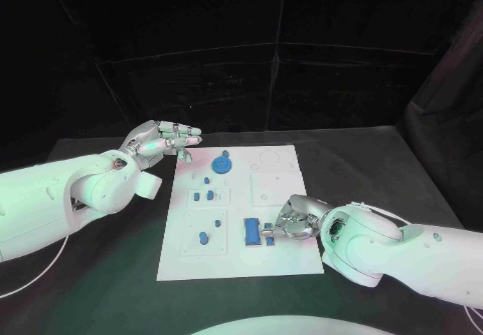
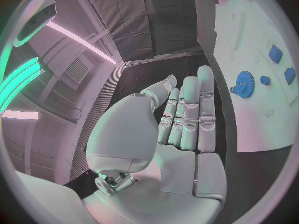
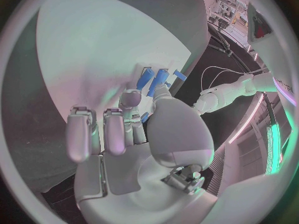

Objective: Assemble the parts on the task board

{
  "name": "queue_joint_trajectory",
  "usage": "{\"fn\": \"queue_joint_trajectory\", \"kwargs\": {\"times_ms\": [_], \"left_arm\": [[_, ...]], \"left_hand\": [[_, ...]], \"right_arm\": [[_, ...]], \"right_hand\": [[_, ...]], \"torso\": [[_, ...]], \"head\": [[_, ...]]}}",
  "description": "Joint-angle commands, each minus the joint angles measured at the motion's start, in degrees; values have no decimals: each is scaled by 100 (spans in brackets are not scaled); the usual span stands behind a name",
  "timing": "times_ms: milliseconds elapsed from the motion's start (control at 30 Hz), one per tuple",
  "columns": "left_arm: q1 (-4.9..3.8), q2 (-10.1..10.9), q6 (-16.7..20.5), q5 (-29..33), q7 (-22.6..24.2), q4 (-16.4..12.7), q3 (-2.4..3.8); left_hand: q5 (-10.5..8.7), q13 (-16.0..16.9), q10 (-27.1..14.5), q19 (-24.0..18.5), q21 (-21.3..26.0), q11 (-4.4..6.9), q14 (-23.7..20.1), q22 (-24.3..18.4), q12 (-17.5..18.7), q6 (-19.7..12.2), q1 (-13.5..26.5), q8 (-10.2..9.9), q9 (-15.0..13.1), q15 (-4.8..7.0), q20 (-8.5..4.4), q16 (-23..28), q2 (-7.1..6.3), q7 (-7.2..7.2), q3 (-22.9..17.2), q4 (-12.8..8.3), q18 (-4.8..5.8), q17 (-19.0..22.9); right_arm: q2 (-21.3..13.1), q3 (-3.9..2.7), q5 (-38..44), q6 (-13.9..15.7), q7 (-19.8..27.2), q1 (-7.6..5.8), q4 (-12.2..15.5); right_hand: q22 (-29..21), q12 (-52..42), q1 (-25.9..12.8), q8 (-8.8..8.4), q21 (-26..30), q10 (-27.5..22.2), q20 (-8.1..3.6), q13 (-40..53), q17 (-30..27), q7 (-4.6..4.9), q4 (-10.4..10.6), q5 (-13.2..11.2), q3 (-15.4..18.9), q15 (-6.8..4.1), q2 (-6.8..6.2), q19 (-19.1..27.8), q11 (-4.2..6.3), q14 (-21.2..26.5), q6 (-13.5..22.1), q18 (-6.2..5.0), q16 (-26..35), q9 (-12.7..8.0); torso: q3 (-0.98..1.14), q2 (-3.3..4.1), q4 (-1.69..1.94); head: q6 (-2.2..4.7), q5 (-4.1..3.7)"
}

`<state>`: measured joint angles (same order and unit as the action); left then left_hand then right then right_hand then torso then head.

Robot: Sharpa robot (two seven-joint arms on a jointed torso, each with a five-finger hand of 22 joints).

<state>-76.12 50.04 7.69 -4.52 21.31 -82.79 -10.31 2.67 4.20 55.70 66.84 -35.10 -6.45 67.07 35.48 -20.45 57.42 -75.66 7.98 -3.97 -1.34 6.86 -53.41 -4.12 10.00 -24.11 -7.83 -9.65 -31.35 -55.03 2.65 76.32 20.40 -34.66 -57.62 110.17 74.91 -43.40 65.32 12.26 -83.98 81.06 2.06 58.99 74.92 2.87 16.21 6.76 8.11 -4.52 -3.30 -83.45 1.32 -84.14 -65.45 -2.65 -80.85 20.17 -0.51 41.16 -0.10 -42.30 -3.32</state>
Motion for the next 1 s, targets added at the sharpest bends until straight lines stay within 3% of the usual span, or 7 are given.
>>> {"fn": "queue_joint_trajectory", "kwargs": {"times_ms": [33, 167, 467, 633, 1000], "left_arm": [[-8, 5, -39, 18, 40, -10, 4], [-8, 10, -39, 18, 39, -7, 4], [-7, -3, -45, 18, 32, 7, 4], [-7, -10, -46, 18, 28, 7, 4], [-8, 4, -51, 18, 15, -9, 4]], "left_hand": [[14, -6, 1, -36, 36, 5, -35, -7, -39, 31, -13, 35, 5, 9, -11, -26, 30, 10, -11, -30, -84, 6], [14, -6, 1, -36, 36, 5, -35, -7, -39, 31, -13, 35, 5, 9, -11, -26, 30, 10, -11, -30, -84, 6], [14, -6, 1, -36, 36, 5, -35, -7, -39, 31, -13, 35, 5, 9, -11, -26, 30, 10, -11, -30, -84, 6], [14, -6, 1, -36, 36, 5, -35, -7, -39, 31, -13, 35, 5, 9, -11, -26, 30, 10, -11, -30, -84, 6], [14, -6, 1, -36, 36, 5, -35, -7, -39, 31, -13, 35, 5, 9, -11, -26, 30, 10, -11, -30, -84, 6]], "right_arm": [[-60, 0, 97, -133, 115, -5, 75], [-156, 0, 81, -276, 229, -5, 145], [-183, 0, 67, -410, 278, -5, 154], [-82, 0, 133, -479, 215, -5, 11], [114, 0, 327, -624, 177, -4, -265]], "right_hand": [[620, 39, 229, -33, 31, -23, -2, -1, 107, 34, -57, 62, 44, -2, -4, 29, -28, -314, 7, 21, 32, 28], [614, 51, 438, -60, 40, -34, 2, 4, 102, 41, -143, 12, 109, 1, -55, 35, -33, -314, 17, 20, 41, 65], [616, 60, 466, -72, 40, -38, 5, 3, 106, 44, -135, -75, 157, 4, -63, 34, -35, -315, 17, 20, 41, 85], [628, 41, 537, -75, 33, -31, 5, 20, 116, 41, -150, -90, 152, 3, 5, 25, -33, -318, 4, 23, 36, 106], [649, 29, 990, -105, 25, -27, -1, 44, 148, 40, -414, -50, 145, -4, 197, 11, -25, -326, -12, 28, 20, 182]], "torso": [[6, 0, 2], [5, -2, -1], [-3, -1, 3], [-8, 0, 8], [-6, 1, 4]], "head": [[4, 1], [-5, 16], [22, 5], [27, 0], [24, 18]]}}
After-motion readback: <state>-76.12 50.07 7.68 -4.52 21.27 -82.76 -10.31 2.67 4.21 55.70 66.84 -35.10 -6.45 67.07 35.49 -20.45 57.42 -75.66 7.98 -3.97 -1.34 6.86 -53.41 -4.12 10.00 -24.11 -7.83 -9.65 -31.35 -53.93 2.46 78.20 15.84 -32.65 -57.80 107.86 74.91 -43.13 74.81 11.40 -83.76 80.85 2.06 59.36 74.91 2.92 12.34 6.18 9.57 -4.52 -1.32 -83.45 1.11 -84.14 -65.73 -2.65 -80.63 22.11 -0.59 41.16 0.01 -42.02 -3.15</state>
